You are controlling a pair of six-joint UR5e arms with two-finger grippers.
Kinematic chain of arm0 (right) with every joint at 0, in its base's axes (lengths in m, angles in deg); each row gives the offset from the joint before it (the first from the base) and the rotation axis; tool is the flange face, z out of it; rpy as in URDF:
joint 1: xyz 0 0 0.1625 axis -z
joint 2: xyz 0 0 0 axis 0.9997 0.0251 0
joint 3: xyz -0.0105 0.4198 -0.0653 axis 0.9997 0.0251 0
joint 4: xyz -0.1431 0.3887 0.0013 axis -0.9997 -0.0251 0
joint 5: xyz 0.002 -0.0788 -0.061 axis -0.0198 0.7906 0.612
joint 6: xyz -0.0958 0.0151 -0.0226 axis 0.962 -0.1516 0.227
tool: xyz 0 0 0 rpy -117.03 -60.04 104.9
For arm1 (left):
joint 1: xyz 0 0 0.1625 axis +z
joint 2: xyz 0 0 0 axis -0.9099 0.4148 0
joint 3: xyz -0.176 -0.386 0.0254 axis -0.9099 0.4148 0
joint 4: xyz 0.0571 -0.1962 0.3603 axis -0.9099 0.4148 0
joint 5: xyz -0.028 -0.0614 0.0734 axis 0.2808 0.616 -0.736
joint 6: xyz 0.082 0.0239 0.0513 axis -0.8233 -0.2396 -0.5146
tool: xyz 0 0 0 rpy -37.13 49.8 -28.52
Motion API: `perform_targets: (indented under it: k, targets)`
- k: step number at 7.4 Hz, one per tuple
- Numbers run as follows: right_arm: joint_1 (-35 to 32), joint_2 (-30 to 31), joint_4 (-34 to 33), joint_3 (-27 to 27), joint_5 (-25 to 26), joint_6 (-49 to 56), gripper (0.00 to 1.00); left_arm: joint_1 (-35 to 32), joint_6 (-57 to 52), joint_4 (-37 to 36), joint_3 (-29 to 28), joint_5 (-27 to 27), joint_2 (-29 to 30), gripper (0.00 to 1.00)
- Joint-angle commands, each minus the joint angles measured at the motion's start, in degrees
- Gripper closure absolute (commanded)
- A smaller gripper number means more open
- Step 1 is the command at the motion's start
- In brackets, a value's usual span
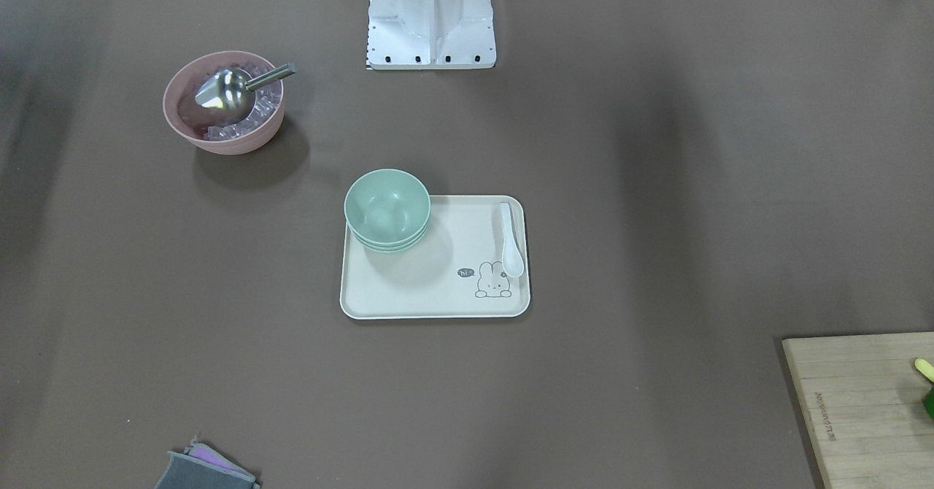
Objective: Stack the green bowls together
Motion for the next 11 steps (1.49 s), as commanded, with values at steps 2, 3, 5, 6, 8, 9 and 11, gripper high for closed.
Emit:
perform_targets:
  k: [2, 3, 5, 6, 8, 9, 11]
  targets:
    - [0.09, 0.09, -0.02, 0.09, 0.05, 0.0, 0.0, 0.02, 0.03, 0.0, -0.18, 0.0, 0.0, 0.02]
    - [0.09, 0.09, -0.02, 0.09, 0.05, 0.0, 0.0, 0.02, 0.03, 0.0, -0.18, 0.0, 0.0, 0.02]
    - [0.26, 0.09, -0.02, 0.35, -0.04, -0.09, 0.0, 0.02, 0.03, 0.0, -0.18, 0.0, 0.0, 0.02]
    - [0.44, 0.09, -0.02, 0.35, 0.05, -0.09, 0.0, 0.02, 0.03, 0.0, -0.18, 0.0, 0.0, 0.02]
    - [0.53, 0.0, -0.02, 0.44, -0.04, 0.0, 0.0, 0.02, 0.03, -0.09, -0.18, 0.0, 0.0, 0.02]
    - [0.7, 0.0, -0.02, 0.35, 0.05, 0.0, 0.0, 0.02, 0.03, 0.0, -0.35, 0.0, 0.0, 0.02]
    - [0.79, 0.0, -0.02, 0.35, -0.04, -0.09, 0.0, 0.02, 0.03, 0.0, -0.44, 0.0, 0.08, 0.02]
